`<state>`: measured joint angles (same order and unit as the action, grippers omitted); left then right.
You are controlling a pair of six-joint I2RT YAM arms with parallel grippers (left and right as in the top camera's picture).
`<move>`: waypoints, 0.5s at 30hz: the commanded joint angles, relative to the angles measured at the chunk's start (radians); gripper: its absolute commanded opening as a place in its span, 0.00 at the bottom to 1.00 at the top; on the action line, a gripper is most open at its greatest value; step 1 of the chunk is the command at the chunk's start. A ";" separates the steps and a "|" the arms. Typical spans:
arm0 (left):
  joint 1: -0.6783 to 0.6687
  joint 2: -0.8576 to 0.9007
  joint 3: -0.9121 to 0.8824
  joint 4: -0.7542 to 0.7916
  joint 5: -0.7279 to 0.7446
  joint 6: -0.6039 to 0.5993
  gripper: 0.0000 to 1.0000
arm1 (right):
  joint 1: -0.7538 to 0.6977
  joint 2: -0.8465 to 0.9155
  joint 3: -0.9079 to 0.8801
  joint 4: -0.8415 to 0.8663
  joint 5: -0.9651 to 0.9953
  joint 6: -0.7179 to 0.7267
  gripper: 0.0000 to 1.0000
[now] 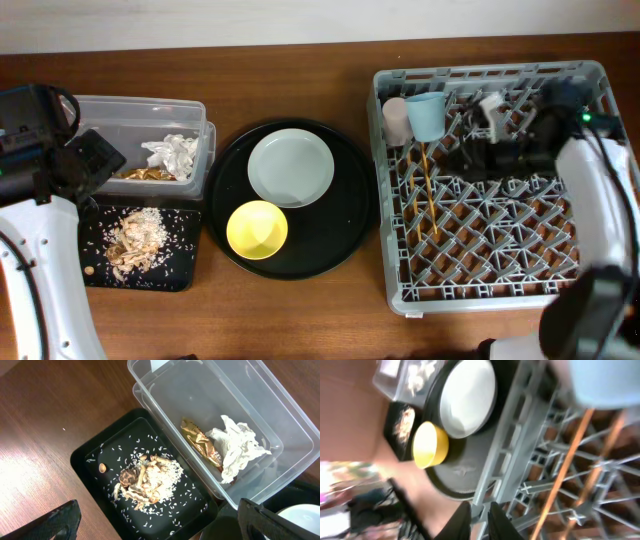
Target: Sort waste into correct bins and load items into the dishwasher rack
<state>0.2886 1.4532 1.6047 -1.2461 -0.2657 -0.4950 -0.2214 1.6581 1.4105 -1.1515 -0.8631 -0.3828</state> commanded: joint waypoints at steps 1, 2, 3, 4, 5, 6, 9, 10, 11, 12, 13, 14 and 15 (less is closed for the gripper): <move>0.006 -0.001 0.005 -0.001 0.000 -0.013 0.99 | 0.119 -0.165 0.127 0.148 0.392 0.229 0.33; 0.006 -0.001 0.005 -0.002 0.000 -0.013 0.99 | 0.156 -0.179 0.132 0.202 0.459 0.241 0.40; 0.006 -0.001 0.005 -0.001 0.000 -0.013 0.99 | 0.217 -0.187 0.132 0.291 0.584 0.272 0.54; 0.006 -0.001 0.005 -0.001 0.000 -0.013 0.99 | 0.263 -0.177 0.132 0.356 0.705 0.288 0.65; 0.006 -0.001 0.005 -0.001 0.000 -0.013 0.99 | 0.303 -0.151 0.132 0.419 0.805 0.287 0.74; 0.006 -0.001 0.005 -0.002 0.000 -0.013 0.99 | 0.327 -0.117 0.132 0.469 0.851 0.287 0.78; 0.006 -0.001 0.005 -0.001 0.000 -0.013 0.99 | 0.332 0.000 0.132 0.577 0.850 0.286 0.87; 0.006 -0.001 0.005 -0.001 0.000 -0.013 0.99 | 0.325 0.056 0.132 0.629 0.850 0.287 0.91; 0.006 -0.001 0.005 -0.001 0.000 -0.013 0.99 | 0.325 0.106 0.132 0.662 0.850 0.286 0.97; 0.006 -0.001 0.005 -0.002 0.000 -0.013 0.99 | 0.325 0.149 0.132 0.684 0.849 0.287 1.00; 0.006 -0.001 0.005 -0.002 0.000 -0.013 0.99 | 0.325 0.176 0.132 0.688 0.849 0.287 1.00; 0.006 -0.001 0.005 -0.002 0.000 -0.013 0.99 | 0.327 0.200 0.132 0.663 0.840 0.288 1.00; 0.006 -0.001 0.005 -0.001 0.000 -0.013 0.99 | 0.326 0.203 0.132 0.630 0.823 0.287 1.00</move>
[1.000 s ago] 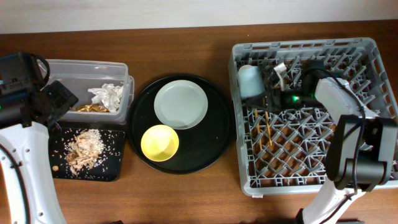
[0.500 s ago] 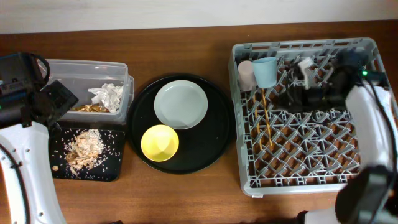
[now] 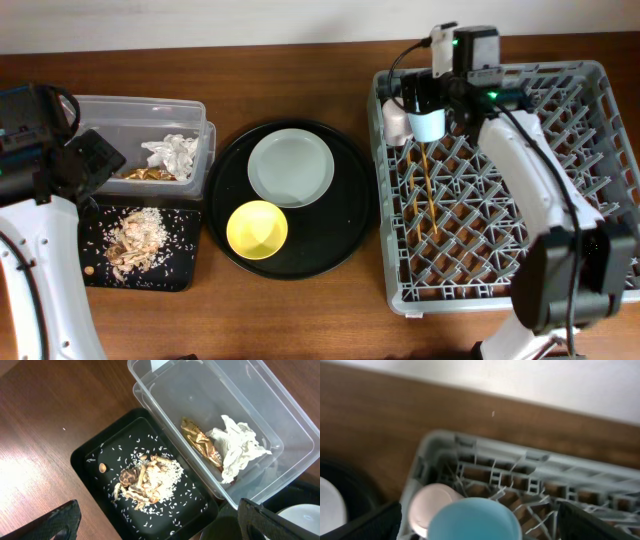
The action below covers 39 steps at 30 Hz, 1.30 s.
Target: Sort waste into correct bins and load items into the dishwasher rack
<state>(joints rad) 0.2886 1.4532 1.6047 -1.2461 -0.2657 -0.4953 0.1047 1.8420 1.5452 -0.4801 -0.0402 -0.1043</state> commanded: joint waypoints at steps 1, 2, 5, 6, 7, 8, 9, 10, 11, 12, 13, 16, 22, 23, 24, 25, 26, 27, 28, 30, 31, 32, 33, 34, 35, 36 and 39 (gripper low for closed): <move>0.006 -0.001 0.005 -0.002 0.000 -0.013 0.99 | 0.000 0.019 -0.002 -0.089 -0.034 0.009 1.00; 0.006 -0.001 0.005 -0.002 0.000 -0.013 0.99 | -0.001 0.011 -0.002 -0.152 -0.091 0.009 1.00; 0.006 -0.001 0.005 -0.001 0.000 -0.013 0.99 | -0.001 -0.018 -0.002 -0.295 -0.210 0.009 0.93; 0.006 -0.001 0.005 -0.002 0.000 -0.013 0.99 | -0.001 -0.044 -0.002 -0.354 -0.219 0.008 0.88; 0.006 -0.001 0.005 -0.002 0.000 -0.013 0.99 | -0.001 -0.077 -0.002 -0.409 -0.217 0.005 0.87; 0.006 -0.001 0.005 -0.002 0.000 -0.013 0.99 | -0.001 -0.101 -0.002 -0.439 -0.214 0.004 0.87; 0.006 -0.001 0.005 -0.002 0.000 -0.013 0.99 | -0.001 -0.135 -0.002 -0.480 -0.214 -0.015 0.87; 0.006 -0.001 0.005 -0.002 0.000 -0.013 0.99 | -0.001 -0.168 -0.002 -0.522 -0.214 -0.028 0.87; 0.006 -0.001 0.005 -0.002 0.000 -0.013 0.99 | -0.001 -0.193 -0.002 -0.559 -0.214 -0.044 0.86; 0.006 -0.001 0.005 -0.002 0.000 -0.013 0.99 | -0.001 -0.223 -0.002 -0.589 -0.211 -0.048 0.83; 0.006 -0.001 0.005 -0.002 0.000 -0.013 0.99 | -0.001 -0.264 -0.002 -0.578 -0.211 -0.048 0.81; 0.006 -0.001 0.005 -0.002 0.000 -0.013 0.99 | 0.006 -0.322 -0.002 -0.461 -0.244 0.026 0.47; 0.006 -0.001 0.005 -0.001 0.000 -0.013 0.99 | 0.058 -0.174 -0.002 -0.323 -0.130 0.042 0.33; 0.006 -0.001 0.005 -0.002 0.000 -0.013 0.99 | 0.087 -0.142 -0.002 -0.300 -0.085 0.018 0.33; 0.006 -0.001 0.005 -0.002 0.000 -0.013 0.99 | 0.114 -0.135 -0.002 -0.298 -0.077 -0.006 0.33; 0.006 -0.001 0.005 -0.002 0.000 -0.013 0.99 | 0.131 -0.135 -0.002 -0.298 -0.077 -0.015 0.33; 0.006 -0.001 0.005 -0.002 0.000 -0.013 0.99 | 0.175 -0.135 -0.002 -0.297 -0.008 -0.014 0.33; 0.006 -0.001 0.005 -0.002 0.000 -0.013 0.99 | 0.203 -0.135 -0.002 -0.295 0.078 -0.015 0.33; 0.006 -0.001 0.005 -0.002 0.000 -0.013 0.99 | 0.239 -0.134 -0.002 -0.295 0.166 -0.016 0.34; 0.006 -0.001 0.005 -0.002 0.000 -0.013 0.99 | 0.269 -0.122 -0.002 -0.283 0.221 -0.015 0.35; 0.006 -0.001 0.005 -0.002 0.000 -0.013 0.99 | 0.270 -0.107 -0.002 -0.282 0.225 -0.014 0.35; 0.006 -0.001 0.005 -0.002 0.000 -0.013 0.99 | 0.268 -0.089 -0.002 -0.287 0.225 -0.005 0.34; 0.006 -0.001 0.005 -0.002 0.000 -0.013 0.99 | 0.267 -0.066 -0.002 -0.303 0.226 0.008 0.35; 0.006 -0.001 0.005 -0.001 0.000 -0.013 0.99 | 0.267 -0.047 -0.002 -0.332 0.238 0.008 0.35; 0.006 -0.001 0.005 -0.002 0.000 -0.013 0.99 | 0.267 -0.037 -0.002 -0.353 0.262 0.010 0.34; 0.006 -0.001 0.005 -0.002 0.000 -0.013 0.99 | 0.267 -0.035 -0.002 -0.382 0.291 0.018 0.34; 0.006 -0.001 0.005 -0.002 0.000 -0.013 0.99 | 0.266 -0.039 -0.002 -0.554 0.433 0.107 0.35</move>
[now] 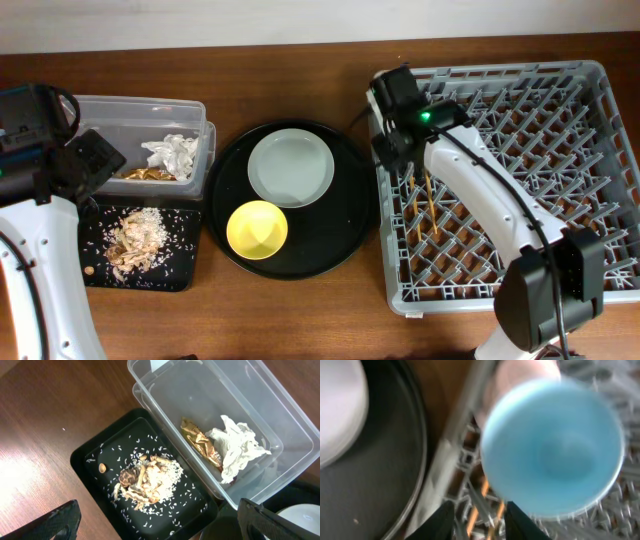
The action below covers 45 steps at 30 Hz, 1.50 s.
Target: Sort waste into correct bins and load items into the dishwasher rack
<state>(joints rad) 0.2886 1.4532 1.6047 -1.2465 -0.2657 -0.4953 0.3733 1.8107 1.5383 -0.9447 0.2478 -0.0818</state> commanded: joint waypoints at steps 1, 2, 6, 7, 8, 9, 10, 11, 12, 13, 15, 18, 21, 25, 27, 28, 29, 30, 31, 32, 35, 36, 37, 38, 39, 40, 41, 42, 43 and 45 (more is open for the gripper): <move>0.006 -0.001 0.005 -0.001 0.000 -0.013 0.99 | -0.002 -0.007 0.005 -0.138 0.183 0.119 0.36; 0.006 -0.001 0.005 -0.001 0.000 -0.013 0.99 | -0.002 -0.007 0.005 -0.180 0.223 0.148 0.37; 0.006 -0.001 0.004 -0.001 0.000 -0.013 0.99 | 0.015 -0.051 0.018 -0.229 0.142 0.149 0.37; 0.006 -0.001 0.005 -0.001 0.000 -0.013 0.99 | 0.033 -0.076 0.033 -0.193 0.006 0.070 0.37; 0.006 -0.001 0.005 -0.001 0.000 -0.013 0.99 | 0.049 -0.093 0.045 -0.151 -0.075 0.036 0.36; 0.006 -0.001 0.005 -0.001 0.000 -0.013 0.99 | 0.063 -0.101 0.048 -0.095 -0.082 0.037 0.33; 0.006 -0.001 0.005 -0.001 0.000 -0.013 0.99 | 0.066 -0.097 0.045 -0.016 -0.075 0.037 0.24; 0.006 -0.001 0.005 -0.001 0.000 -0.013 0.99 | 0.062 -0.084 0.038 0.040 -0.075 0.037 0.19; 0.006 -0.001 0.005 -0.001 0.000 -0.013 0.99 | 0.049 -0.061 0.030 0.093 -0.063 0.038 0.16; 0.006 -0.001 0.005 -0.001 0.000 -0.013 0.99 | 0.039 -0.035 0.029 0.120 -0.031 0.039 0.15; 0.006 -0.001 0.005 -0.001 0.000 -0.013 0.99 | 0.017 0.027 0.029 0.153 0.033 0.050 0.13; 0.006 -0.001 0.005 -0.001 0.000 -0.013 0.99 | -0.006 0.048 0.029 0.094 0.096 0.077 0.11; 0.006 -0.001 0.005 -0.001 0.000 -0.013 0.99 | -0.025 0.038 0.029 -0.066 0.220 0.148 0.09; 0.006 -0.001 0.005 -0.001 0.000 -0.013 0.99 | -0.042 0.027 0.029 -0.259 0.337 0.253 0.08; 0.006 -0.001 0.005 -0.001 0.000 -0.013 1.00 | -0.038 -0.009 0.031 -0.275 0.324 0.256 0.08; 0.006 -0.001 0.005 -0.001 0.000 -0.013 0.99 | -0.038 -0.032 0.033 -0.277 0.301 0.256 0.08; 0.006 -0.001 0.005 -0.001 0.000 -0.013 0.99 | -0.038 -0.083 0.043 -0.272 0.198 0.256 0.08; 0.006 -0.001 0.005 -0.001 0.000 -0.013 0.99 | -0.038 -0.135 0.050 -0.240 0.066 0.256 0.08; 0.006 -0.001 0.005 -0.001 0.000 -0.013 0.99 | -0.039 -0.170 0.050 -0.204 -0.033 0.256 0.09; 0.006 -0.001 0.005 -0.001 0.000 -0.013 0.99 | -0.040 -0.214 0.050 -0.149 -0.174 0.256 0.20; 0.006 -0.001 0.005 -0.001 0.000 -0.013 0.99 | -0.025 -0.237 0.042 0.003 -0.315 0.414 0.40; 0.006 -0.001 0.005 -0.001 0.000 -0.013 0.99 | -0.016 -0.221 0.023 0.041 -0.314 0.494 0.41; 0.006 -0.001 0.005 -0.001 0.000 -0.013 0.99 | -0.007 -0.206 0.005 0.076 -0.311 0.564 0.45; 0.006 -0.001 0.005 -0.001 0.000 -0.013 0.99 | 0.009 -0.180 -0.023 0.121 -0.279 0.656 0.46; 0.006 -0.001 0.005 -0.001 0.000 -0.013 0.99 | 0.030 -0.154 -0.051 0.164 -0.207 0.713 0.47; 0.006 -0.001 0.005 -0.001 0.000 -0.013 0.99 | 0.043 -0.139 -0.066 0.184 -0.151 0.742 0.47; 0.006 -0.001 0.005 -0.001 0.000 -0.013 0.99 | 0.059 -0.115 -0.078 0.201 -0.072 0.777 0.47; 0.006 -0.001 0.005 -0.001 0.000 -0.013 0.99 | 0.074 -0.081 -0.079 0.214 0.010 0.779 0.48; 0.006 -0.001 0.005 -0.001 0.000 -0.013 0.99 | 0.082 -0.065 -0.079 0.221 0.055 0.779 0.47; 0.006 -0.001 0.005 -0.001 0.000 -0.013 0.99 | 0.100 -0.032 -0.079 0.228 0.198 0.779 0.48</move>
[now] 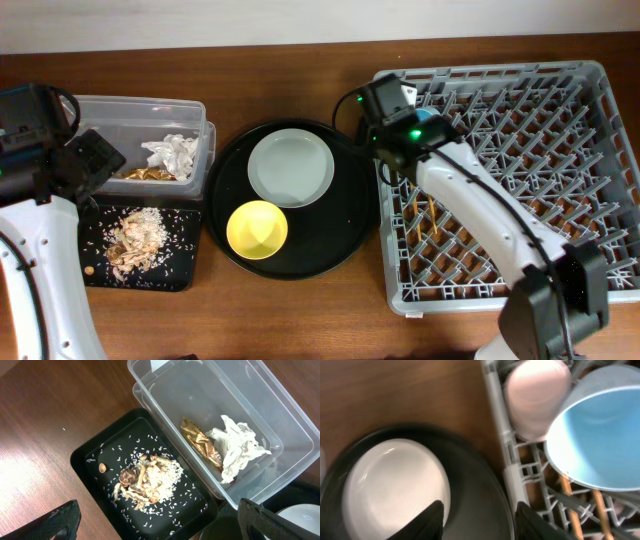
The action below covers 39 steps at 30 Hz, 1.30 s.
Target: Sort waste into correct bins and load items into the dishwasher rack
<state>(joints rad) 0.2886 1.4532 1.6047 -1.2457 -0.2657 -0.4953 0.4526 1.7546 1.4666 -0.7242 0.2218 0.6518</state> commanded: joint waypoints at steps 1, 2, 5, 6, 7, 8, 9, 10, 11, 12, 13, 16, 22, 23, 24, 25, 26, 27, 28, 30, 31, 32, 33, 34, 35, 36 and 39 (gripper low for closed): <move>0.006 -0.001 0.005 -0.002 0.000 -0.013 0.99 | 0.030 0.034 -0.007 0.011 0.290 0.046 0.48; 0.006 -0.001 0.005 -0.002 0.000 -0.013 0.99 | 0.034 0.038 -0.007 0.018 0.336 0.045 0.48; 0.006 -0.001 0.005 -0.002 0.000 -0.013 0.99 | 0.032 0.056 -0.007 0.052 0.370 0.045 0.48; 0.006 -0.001 0.005 -0.002 0.000 -0.013 0.99 | 0.031 0.075 -0.007 0.068 0.395 0.045 0.47; 0.006 -0.001 0.005 -0.002 0.000 -0.013 0.99 | 0.031 0.090 -0.007 0.082 0.409 0.044 0.45; 0.006 -0.001 0.005 -0.002 0.000 -0.013 0.99 | 0.031 0.112 -0.007 0.109 0.428 0.033 0.43; 0.006 -0.001 0.005 -0.002 0.000 -0.013 0.99 | 0.031 0.129 -0.007 0.124 0.451 0.033 0.39; 0.006 -0.001 0.005 -0.002 0.000 -0.013 0.99 | 0.031 0.141 -0.007 0.136 0.470 0.033 0.37; 0.006 -0.001 0.005 -0.002 0.000 -0.013 0.99 | 0.030 0.157 -0.007 0.147 0.493 0.034 0.36; 0.006 -0.001 0.005 -0.002 0.000 -0.013 0.99 | 0.030 0.164 -0.007 0.153 0.510 0.033 0.36; 0.006 -0.001 0.005 -0.002 0.000 -0.013 0.99 | 0.030 0.166 -0.007 0.156 0.531 0.033 0.34; 0.006 -0.001 0.005 -0.002 0.000 -0.013 0.99 | 0.029 0.166 -0.007 0.152 0.553 0.010 0.26; 0.006 -0.001 0.005 -0.002 0.000 -0.013 0.99 | 0.024 0.166 -0.007 0.124 0.549 0.011 0.15; 0.006 -0.001 0.005 -0.002 0.000 -0.013 0.99 | 0.023 0.166 -0.008 0.122 0.550 0.011 0.15; 0.006 -0.001 0.005 -0.002 0.000 -0.013 0.99 | 0.020 0.166 -0.008 0.123 0.549 0.011 0.15; 0.006 -0.001 0.005 -0.002 0.000 -0.013 0.99 | 0.016 0.166 -0.008 0.123 0.533 0.011 0.15; 0.006 -0.001 0.005 -0.002 0.000 -0.013 0.99 | 0.012 0.166 -0.009 0.123 0.516 0.012 0.15; 0.006 -0.001 0.005 -0.002 0.000 -0.013 0.99 | 0.009 0.166 -0.009 0.123 0.495 0.011 0.15; 0.006 -0.001 0.005 -0.002 0.000 -0.013 0.99 | 0.004 0.166 -0.009 0.123 0.482 0.012 0.15; 0.006 -0.001 0.005 -0.002 0.000 -0.013 0.99 | 0.004 0.166 -0.009 0.127 0.483 0.011 0.11; 0.006 -0.001 0.005 -0.002 0.000 -0.013 0.99 | 0.004 0.166 -0.009 0.126 0.486 0.011 0.04; 0.006 -0.001 0.005 -0.002 0.000 -0.013 0.99 | 0.004 0.166 -0.009 0.122 0.490 0.011 0.04; 0.006 -0.001 0.005 -0.002 0.000 -0.013 0.99 | 0.004 0.160 -0.009 0.116 0.507 0.011 0.04; 0.006 -0.001 0.005 -0.002 0.000 -0.013 0.99 | 0.005 0.148 -0.009 0.105 0.528 0.011 0.04; 0.006 -0.001 0.005 -0.002 0.000 -0.013 0.99 | 0.006 0.117 -0.009 0.075 0.556 0.011 0.04; 0.006 -0.001 0.005 -0.002 0.000 -0.013 0.99 | 0.006 0.084 -0.009 0.051 0.567 0.011 0.04; 0.006 -0.001 0.005 -0.002 0.000 -0.013 0.99 | 0.008 -0.052 -0.009 -0.046 0.571 0.011 0.04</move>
<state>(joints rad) 0.2886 1.4532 1.6047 -1.2465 -0.2657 -0.4953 0.4644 1.8336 1.4574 -0.7391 0.7441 0.6548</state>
